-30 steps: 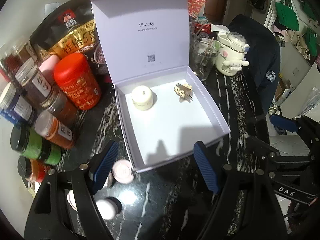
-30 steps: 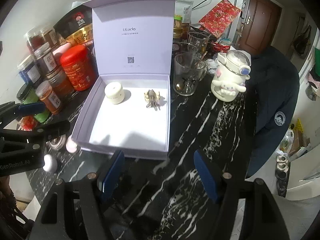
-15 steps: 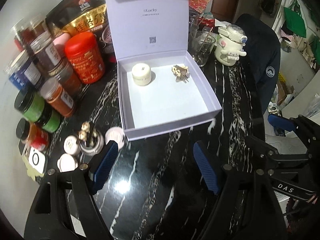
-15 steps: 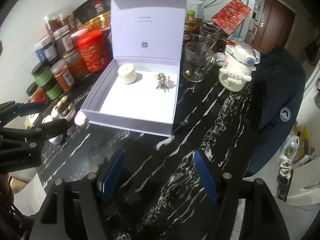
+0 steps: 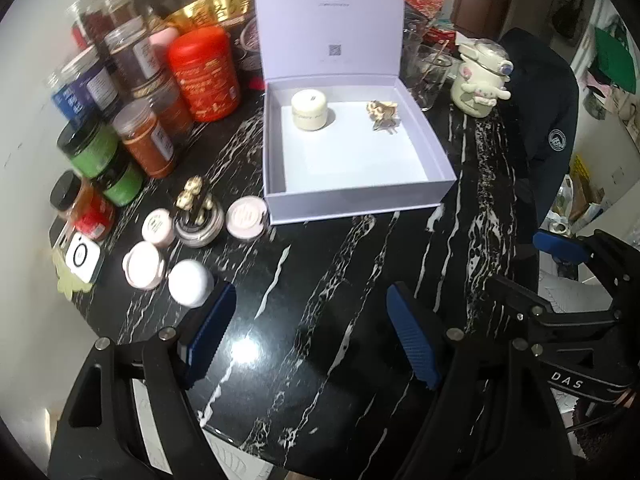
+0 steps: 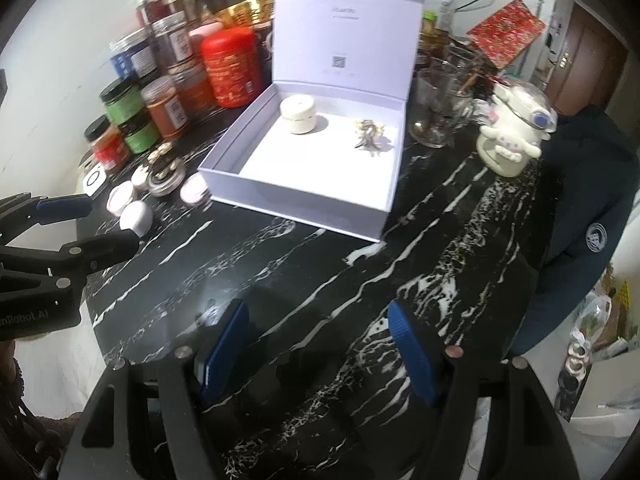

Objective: Organize objects
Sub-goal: 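Withdraw both tools from the box back toward the remaining jars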

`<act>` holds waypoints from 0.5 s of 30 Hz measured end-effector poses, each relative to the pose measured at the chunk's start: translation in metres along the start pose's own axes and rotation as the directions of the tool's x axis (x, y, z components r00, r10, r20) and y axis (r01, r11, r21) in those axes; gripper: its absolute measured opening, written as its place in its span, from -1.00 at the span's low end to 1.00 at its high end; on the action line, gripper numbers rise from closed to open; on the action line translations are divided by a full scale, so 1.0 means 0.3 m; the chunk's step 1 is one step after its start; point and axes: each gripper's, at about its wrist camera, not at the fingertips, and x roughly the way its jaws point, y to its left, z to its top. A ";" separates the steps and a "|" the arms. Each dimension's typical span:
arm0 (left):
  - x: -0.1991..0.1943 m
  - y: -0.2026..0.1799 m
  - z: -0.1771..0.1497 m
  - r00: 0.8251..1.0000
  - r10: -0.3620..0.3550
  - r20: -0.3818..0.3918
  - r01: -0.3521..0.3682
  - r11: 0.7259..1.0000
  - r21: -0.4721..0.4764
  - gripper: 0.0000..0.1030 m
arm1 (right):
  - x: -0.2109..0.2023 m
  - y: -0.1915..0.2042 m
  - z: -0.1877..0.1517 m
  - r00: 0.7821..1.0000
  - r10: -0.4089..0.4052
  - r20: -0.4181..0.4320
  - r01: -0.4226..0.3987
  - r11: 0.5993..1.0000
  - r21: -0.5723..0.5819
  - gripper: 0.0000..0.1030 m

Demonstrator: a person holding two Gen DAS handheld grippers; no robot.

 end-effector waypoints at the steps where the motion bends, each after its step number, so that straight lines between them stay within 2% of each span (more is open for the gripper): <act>1: 0.001 0.006 -0.008 1.000 0.005 -0.003 -0.005 1.000 -0.008 0.50 | 0.007 0.011 0.002 1.000 0.008 -0.004 -0.008 1.000 -0.009 0.42; 15: 0.025 0.179 -0.079 0.997 0.069 -0.019 -0.070 0.987 -0.144 0.50 | 0.100 0.192 0.075 0.997 0.070 -0.042 -0.073 0.995 -0.074 0.42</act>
